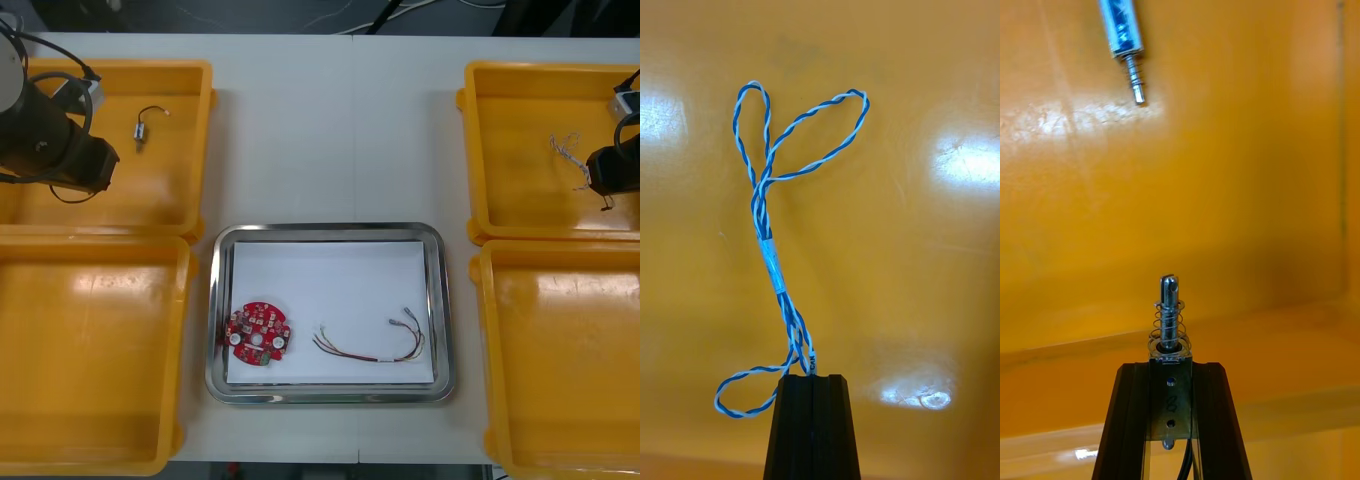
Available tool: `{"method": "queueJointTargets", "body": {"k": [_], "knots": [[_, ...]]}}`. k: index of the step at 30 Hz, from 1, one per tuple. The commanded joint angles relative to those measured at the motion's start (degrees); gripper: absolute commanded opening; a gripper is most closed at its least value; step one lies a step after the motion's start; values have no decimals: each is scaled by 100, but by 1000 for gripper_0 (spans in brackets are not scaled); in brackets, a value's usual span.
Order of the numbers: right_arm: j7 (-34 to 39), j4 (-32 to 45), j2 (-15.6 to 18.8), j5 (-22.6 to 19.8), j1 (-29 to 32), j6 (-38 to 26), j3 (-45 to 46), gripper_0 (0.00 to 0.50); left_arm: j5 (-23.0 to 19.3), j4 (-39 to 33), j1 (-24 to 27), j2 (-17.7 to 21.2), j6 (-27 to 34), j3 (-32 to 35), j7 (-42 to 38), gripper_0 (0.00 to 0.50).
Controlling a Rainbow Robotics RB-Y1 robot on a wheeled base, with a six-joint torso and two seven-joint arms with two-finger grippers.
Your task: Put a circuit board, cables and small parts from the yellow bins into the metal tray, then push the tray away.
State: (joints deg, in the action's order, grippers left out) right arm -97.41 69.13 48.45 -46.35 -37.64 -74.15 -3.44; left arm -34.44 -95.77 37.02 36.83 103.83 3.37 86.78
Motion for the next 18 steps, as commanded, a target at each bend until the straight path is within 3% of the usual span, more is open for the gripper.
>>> {"method": "queueJointTargets", "body": {"k": [1,3,4,5,6,7,16,18], "knots": [[-112,39,288,-58,37,-29,159,24,-397,-610,271,193,234,-337,-1576,0],[-112,48,288,-58,37,-29,159,68,-449,-742,262,176,261,-434,-1752,0],[-112,39,288,-58,37,-20,168,216,-467,-944,262,132,305,-601,-2025,0],[-112,39,288,-58,37,-20,168,216,-467,-944,262,132,305,-601,-2025,0],[-121,48,288,-67,37,-29,168,413,-458,-1120,262,53,340,-759,-2297,0],[-138,39,288,-76,37,-20,177,488,-432,-1208,262,-9,357,-830,-2420,0],[-173,101,288,-102,2,-12,291,500,8,-1919,104,-598,524,-1375,-3237,0],[-191,101,279,-76,-86,32,291,500,359,-2060,104,-809,577,-1788,-3492,0]]}}
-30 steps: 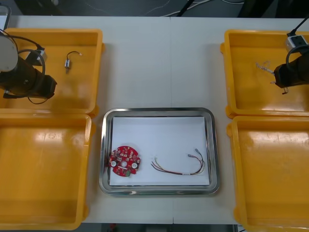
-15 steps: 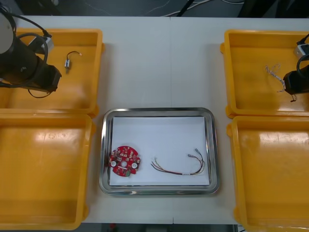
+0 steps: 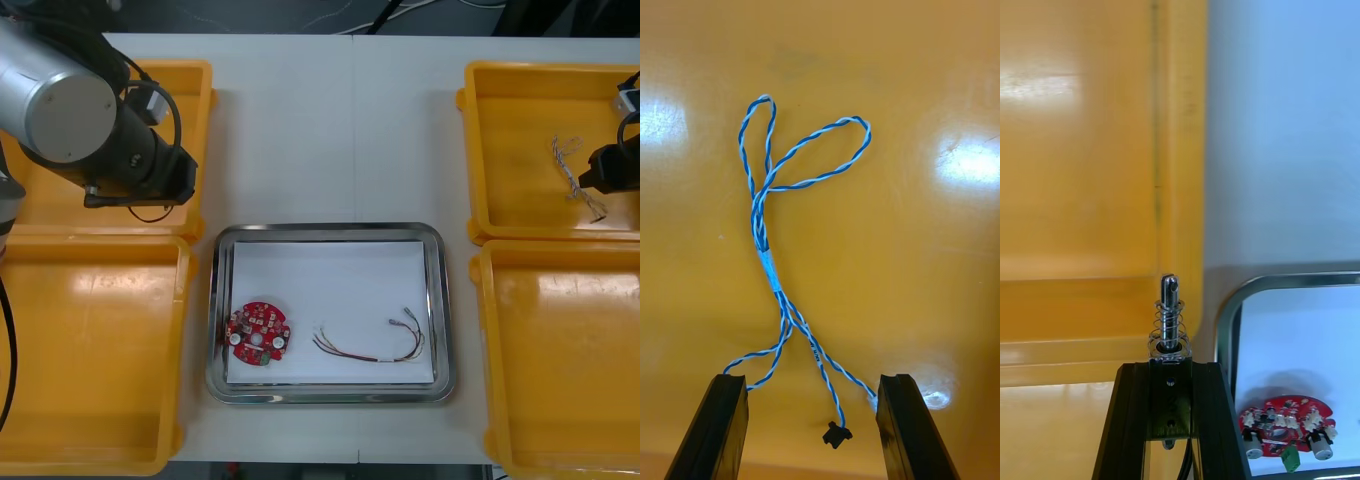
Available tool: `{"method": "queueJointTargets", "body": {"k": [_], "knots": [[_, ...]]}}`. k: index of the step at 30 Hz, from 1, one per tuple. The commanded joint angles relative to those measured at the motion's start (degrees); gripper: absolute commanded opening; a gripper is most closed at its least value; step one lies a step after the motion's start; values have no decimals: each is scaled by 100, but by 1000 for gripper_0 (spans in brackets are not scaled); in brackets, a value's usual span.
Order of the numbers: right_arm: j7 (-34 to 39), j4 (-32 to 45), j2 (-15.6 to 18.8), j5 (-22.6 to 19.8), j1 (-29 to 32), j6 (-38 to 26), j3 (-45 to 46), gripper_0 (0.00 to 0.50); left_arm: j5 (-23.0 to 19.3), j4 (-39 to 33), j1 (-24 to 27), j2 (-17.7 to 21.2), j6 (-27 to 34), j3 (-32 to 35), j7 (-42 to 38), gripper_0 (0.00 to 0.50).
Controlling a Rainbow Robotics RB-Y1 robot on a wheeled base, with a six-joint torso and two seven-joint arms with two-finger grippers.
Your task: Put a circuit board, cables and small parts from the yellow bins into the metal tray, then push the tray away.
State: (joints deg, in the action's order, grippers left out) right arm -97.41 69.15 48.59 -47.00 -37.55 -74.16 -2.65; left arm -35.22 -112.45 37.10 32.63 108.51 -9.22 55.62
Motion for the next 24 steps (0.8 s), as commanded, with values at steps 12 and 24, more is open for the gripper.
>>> {"method": "queueJointTargets", "body": {"k": [12,24], "knots": [[-270,-578,54,85,-771,42,-69,500,1475,-489,-326,-793,-383,-1829,-711,0],[-401,-1826,-394,244,-1492,499,-543,500,1967,-796,-1047,-802,-778,-2207,-631,0]]}}
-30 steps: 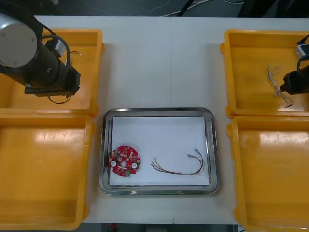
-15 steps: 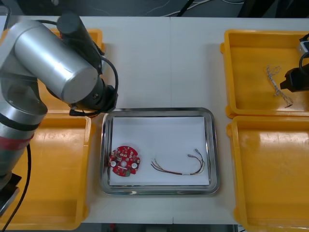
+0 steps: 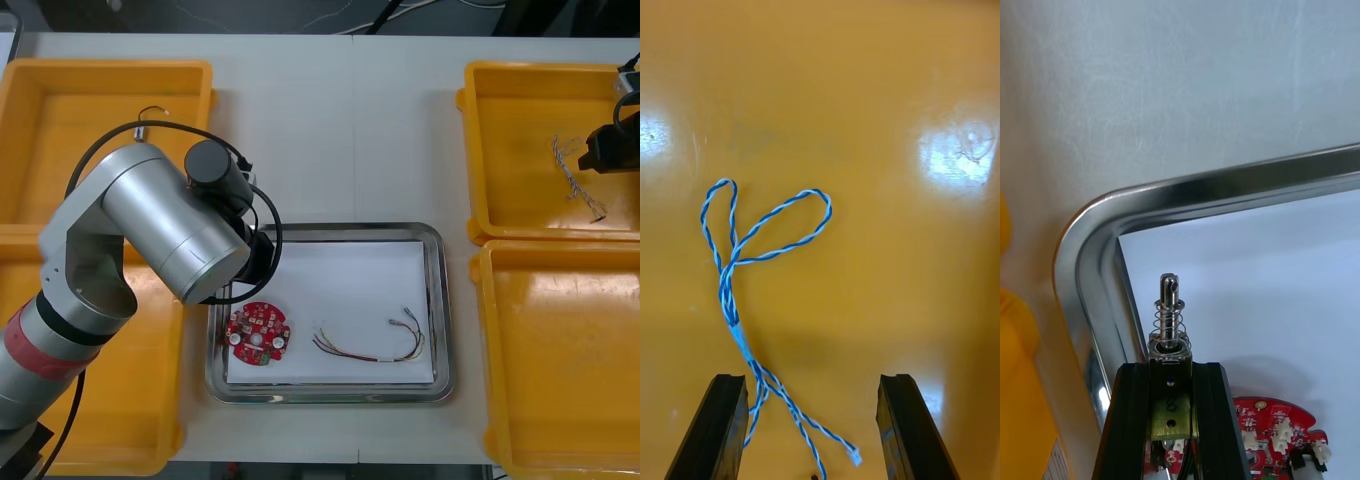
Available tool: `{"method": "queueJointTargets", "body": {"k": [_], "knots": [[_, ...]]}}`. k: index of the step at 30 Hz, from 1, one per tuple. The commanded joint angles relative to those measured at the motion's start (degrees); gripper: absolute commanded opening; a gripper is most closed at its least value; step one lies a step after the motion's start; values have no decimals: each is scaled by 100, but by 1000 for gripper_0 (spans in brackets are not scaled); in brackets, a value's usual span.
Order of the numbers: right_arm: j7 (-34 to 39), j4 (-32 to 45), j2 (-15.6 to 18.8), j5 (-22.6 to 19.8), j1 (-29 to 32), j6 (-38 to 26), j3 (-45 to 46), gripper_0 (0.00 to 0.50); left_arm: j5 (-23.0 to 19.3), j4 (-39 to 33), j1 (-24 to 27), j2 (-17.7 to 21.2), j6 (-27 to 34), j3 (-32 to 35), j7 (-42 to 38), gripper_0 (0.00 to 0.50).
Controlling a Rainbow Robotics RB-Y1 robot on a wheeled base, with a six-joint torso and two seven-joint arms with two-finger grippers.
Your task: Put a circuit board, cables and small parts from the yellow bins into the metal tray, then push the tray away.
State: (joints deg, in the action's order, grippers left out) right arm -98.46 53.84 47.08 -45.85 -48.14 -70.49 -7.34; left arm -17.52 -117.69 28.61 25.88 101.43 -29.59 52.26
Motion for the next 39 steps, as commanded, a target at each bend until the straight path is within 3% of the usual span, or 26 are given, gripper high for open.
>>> {"method": "queueJointTargets", "body": {"k": [1,20,21,22,23,24,25,39], "knots": [[-323,-375,-287,146,-450,158,-101,500,240,-263,-242,-136,-97,-188,-286,0],[-411,-550,-603,322,-380,352,-444,500,556,-70,-497,-250,-958,-179,-620,0],[-411,-550,-603,331,-380,361,-444,468,565,-52,-506,-250,-985,-188,-629,0],[-420,-542,-603,331,-380,361,-444,336,583,-34,-541,-241,-1029,-188,-638,0],[-420,-542,-612,331,-380,361,-444,153,592,-8,-541,-232,-1046,-188,-638,0],[-420,-542,-603,339,-397,361,-444,25,583,27,-550,-232,-1046,-188,-629,0],[-420,-542,-603,339,-380,361,-444,0,574,53,-550,-232,-1046,-188,-629,0],[-578,-331,-383,287,-397,352,-444,0,266,405,-479,-136,-1037,-188,-594,0]]}}
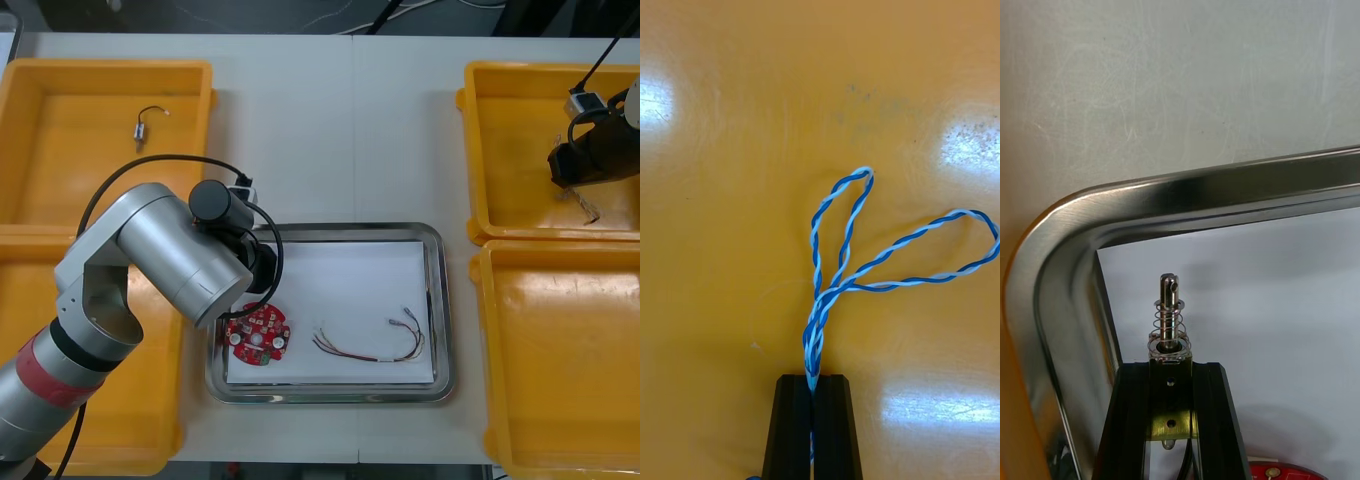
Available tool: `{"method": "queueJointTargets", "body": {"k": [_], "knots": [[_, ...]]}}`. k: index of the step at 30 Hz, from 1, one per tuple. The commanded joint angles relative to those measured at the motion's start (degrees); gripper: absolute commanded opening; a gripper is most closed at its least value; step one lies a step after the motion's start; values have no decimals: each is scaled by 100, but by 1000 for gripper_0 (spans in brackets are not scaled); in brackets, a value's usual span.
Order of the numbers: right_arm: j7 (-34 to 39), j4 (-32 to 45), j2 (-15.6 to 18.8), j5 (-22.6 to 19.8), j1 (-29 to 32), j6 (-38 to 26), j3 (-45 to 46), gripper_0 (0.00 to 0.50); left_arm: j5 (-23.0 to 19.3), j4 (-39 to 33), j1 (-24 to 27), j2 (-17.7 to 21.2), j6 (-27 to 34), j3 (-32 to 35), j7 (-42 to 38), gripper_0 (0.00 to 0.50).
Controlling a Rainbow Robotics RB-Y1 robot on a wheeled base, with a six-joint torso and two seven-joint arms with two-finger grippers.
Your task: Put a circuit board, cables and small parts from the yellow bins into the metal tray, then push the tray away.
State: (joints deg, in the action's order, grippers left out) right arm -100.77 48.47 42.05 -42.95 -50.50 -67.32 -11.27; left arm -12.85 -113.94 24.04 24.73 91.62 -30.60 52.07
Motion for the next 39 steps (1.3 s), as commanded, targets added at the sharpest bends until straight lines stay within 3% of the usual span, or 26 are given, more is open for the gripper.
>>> {"method": "queueJointTargets", "body": {"k": [1,7,19,24,27,29,39], "knots": [[-355,250,137,6,-162,17,-42,0,-227,38,-14,-12,-56,-87,-575,0],[-338,1050,357,155,-171,-563,204,0,-270,170,39,-3,-47,-87,-575,0],[-373,2193,383,243,-162,-2365,1452,0,-297,355,162,-12,-83,-87,-601,0],[-435,2632,374,190,-162,-2989,1540,0,-306,355,180,-12,-83,-87,-610,0],[-522,2966,330,164,-162,-3340,1540,0,-306,355,189,-12,-83,-87,-610,173],[-610,3168,278,137,-162,-3534,1540,0,-314,346,189,-12,-83,-87,-619,225],[-1560,4056,40,23,57,-4184,1558,0,-350,240,206,-12,-91,-69,-672,264]]}}
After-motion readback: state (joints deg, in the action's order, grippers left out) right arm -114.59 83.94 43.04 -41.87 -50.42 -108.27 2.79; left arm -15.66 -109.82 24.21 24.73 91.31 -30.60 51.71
